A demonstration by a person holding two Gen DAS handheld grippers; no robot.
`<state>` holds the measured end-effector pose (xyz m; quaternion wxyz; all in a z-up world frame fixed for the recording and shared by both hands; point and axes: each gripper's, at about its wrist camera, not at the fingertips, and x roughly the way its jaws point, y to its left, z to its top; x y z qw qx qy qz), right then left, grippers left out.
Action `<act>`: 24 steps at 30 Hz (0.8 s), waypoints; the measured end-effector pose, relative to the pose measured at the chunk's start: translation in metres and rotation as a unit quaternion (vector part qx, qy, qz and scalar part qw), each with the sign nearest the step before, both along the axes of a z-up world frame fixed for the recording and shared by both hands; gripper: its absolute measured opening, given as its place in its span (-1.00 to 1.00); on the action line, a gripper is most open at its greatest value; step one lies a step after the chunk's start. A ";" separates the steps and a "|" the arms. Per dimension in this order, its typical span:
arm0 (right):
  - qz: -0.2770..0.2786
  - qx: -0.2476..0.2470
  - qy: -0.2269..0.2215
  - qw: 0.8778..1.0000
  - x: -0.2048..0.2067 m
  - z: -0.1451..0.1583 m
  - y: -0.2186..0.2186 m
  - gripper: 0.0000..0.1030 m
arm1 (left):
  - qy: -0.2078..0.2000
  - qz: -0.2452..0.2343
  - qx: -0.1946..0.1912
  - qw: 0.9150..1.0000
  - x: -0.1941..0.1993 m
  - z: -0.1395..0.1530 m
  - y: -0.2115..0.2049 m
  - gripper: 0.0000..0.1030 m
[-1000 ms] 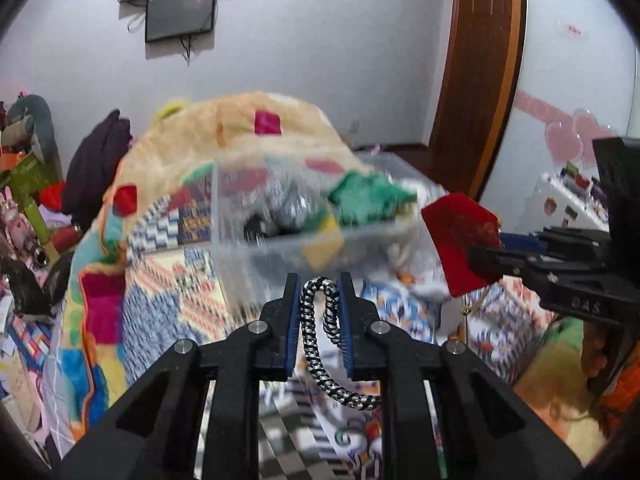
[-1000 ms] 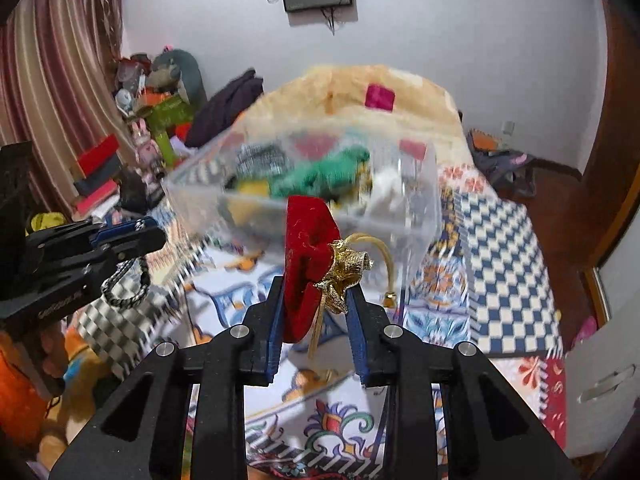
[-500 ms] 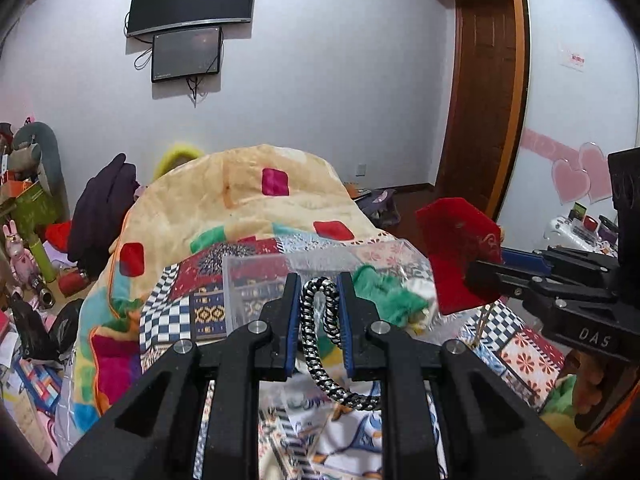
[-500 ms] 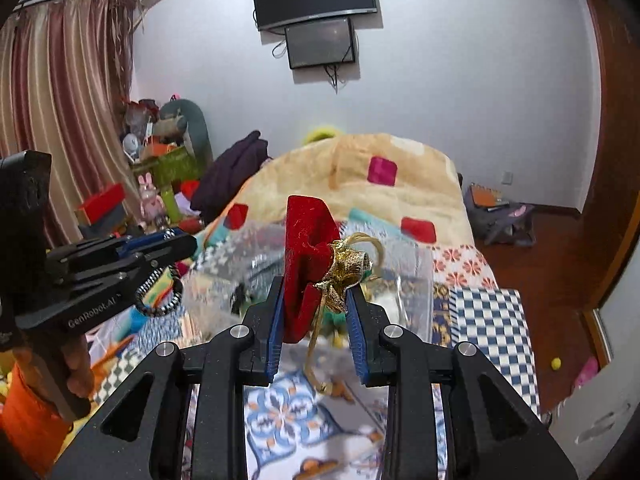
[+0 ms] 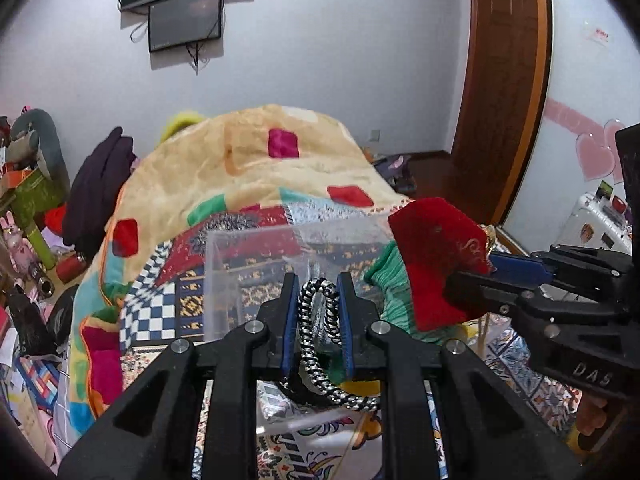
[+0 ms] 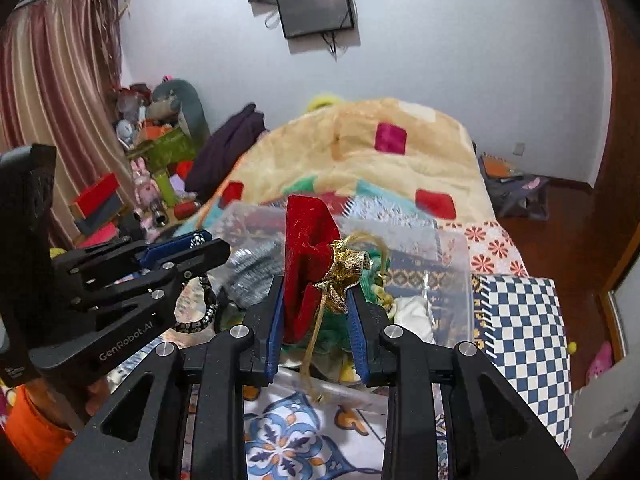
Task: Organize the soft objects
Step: 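Carry the bracelet and red pouch into the box while both tools release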
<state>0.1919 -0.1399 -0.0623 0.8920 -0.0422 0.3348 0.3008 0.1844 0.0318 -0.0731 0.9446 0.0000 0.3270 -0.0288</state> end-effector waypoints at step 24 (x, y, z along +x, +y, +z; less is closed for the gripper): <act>-0.016 -0.014 -0.021 1.000 -0.018 0.024 -0.029 0.23 | -0.041 0.001 -0.029 0.999 -0.037 0.029 0.004 0.19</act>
